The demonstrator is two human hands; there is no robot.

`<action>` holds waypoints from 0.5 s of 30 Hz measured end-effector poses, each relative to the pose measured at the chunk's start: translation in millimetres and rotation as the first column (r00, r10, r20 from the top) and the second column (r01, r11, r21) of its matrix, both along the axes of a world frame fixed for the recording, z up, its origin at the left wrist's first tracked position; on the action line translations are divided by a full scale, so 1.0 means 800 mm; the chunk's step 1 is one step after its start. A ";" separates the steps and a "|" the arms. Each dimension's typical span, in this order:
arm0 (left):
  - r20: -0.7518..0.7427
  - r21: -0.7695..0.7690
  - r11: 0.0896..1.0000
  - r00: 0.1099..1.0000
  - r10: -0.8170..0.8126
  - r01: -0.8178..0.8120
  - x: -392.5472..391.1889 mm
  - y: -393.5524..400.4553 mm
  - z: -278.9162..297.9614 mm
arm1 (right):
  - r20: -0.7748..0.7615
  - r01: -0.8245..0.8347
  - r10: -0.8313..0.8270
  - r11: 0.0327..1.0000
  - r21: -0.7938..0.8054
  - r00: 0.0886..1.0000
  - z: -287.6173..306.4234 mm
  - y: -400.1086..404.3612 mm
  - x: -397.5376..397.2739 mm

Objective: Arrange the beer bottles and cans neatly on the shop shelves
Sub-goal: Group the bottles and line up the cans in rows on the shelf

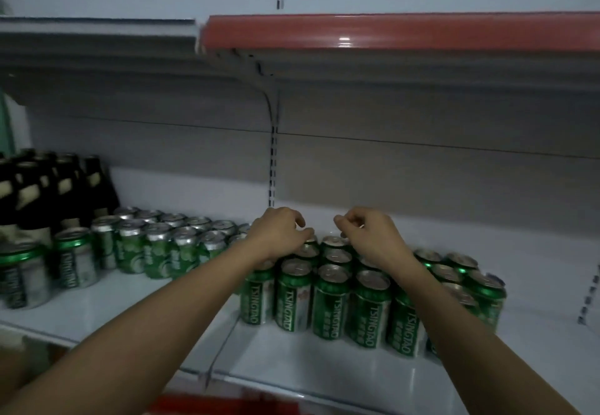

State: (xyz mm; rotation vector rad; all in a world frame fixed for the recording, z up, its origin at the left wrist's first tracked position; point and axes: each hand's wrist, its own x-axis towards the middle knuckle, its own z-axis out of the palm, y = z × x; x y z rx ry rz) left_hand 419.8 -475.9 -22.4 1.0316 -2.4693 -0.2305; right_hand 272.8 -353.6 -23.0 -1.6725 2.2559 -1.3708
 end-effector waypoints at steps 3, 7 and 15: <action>-0.017 0.016 0.996 0.996 0.085 -0.085 0.060 -0.025 -0.001 | -0.024 -0.107 0.108 0.994 0.033 0.994 -0.001 -0.043 0.055; -0.061 0.045 0.978 0.977 0.207 -0.204 0.144 -0.058 -0.011 | -0.046 -0.230 0.234 0.969 0.090 0.971 -0.011 -0.100 0.131; -0.260 0.062 0.840 0.804 0.535 -0.539 0.321 -0.122 -0.063 | 0.056 -0.492 0.491 0.850 0.189 0.869 -0.057 -0.218 0.297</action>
